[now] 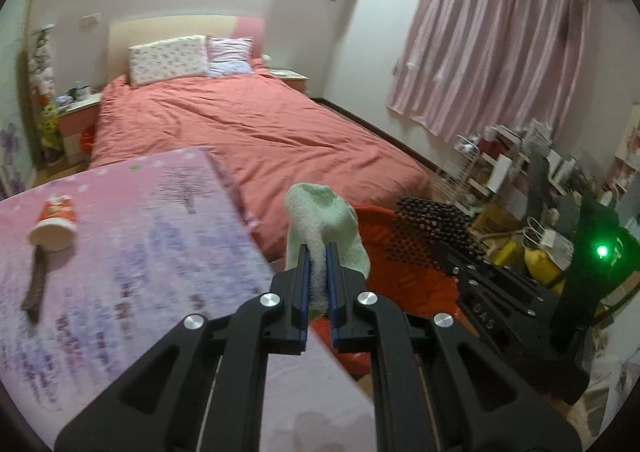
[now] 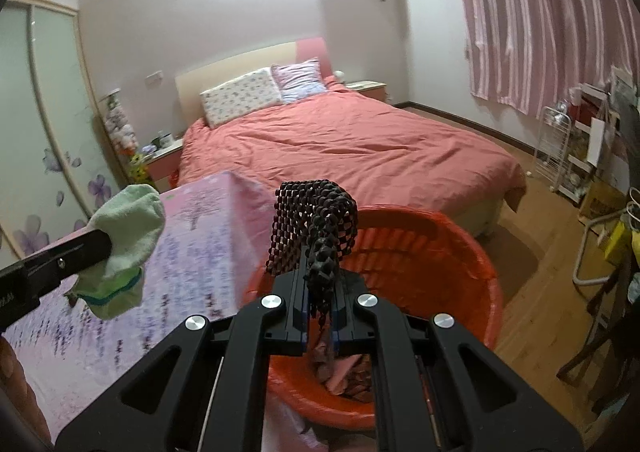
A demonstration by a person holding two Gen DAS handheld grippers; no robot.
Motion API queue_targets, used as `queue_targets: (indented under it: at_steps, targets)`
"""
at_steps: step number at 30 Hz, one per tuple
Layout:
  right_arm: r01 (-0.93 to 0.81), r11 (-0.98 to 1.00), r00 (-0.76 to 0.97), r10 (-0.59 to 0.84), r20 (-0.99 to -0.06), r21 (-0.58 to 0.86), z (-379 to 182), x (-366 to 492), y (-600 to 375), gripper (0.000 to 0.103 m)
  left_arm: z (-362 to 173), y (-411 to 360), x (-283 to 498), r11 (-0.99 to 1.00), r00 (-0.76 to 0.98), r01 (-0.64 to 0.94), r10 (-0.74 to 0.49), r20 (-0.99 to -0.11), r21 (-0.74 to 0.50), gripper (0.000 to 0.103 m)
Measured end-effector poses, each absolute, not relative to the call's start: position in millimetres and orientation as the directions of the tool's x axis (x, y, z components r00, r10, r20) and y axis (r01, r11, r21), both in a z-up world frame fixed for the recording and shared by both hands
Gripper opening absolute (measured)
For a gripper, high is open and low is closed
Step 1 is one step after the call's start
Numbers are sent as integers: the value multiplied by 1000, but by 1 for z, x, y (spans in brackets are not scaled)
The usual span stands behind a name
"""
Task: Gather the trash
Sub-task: 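Carry the cloth and mesh over the orange basket and open both tools, then grasp the brown hair clip on the bed with the left tool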
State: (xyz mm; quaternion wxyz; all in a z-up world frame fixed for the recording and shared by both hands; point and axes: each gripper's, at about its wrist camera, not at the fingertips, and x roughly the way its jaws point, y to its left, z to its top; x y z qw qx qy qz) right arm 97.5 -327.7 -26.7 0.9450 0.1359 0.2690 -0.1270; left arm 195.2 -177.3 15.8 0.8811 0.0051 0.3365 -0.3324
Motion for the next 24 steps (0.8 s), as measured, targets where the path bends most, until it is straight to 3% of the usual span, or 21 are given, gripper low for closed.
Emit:
queue_targets:
  at_steps: [10,13,17,24]
  targets:
    - [360,902,801,-167,-575,239,-46,107,-364,8,-11,-248,210,723,453,645,-622,-639,-246,9]
    - [369,892,789,-151,-595,263,-55,110,-372,8,-27,-262,219,733,435,638,-597,-674,-237,13]
    - [382,882,772,-141,-620,275,-65,109,-376,25,-41,-261,230,752,434,615,-574,-694,-237,39]
    - [396,882,761,-157,-630,258,-66,104,-370,53,-49,-233,245,801,465,556,-521,-716,-222,52]
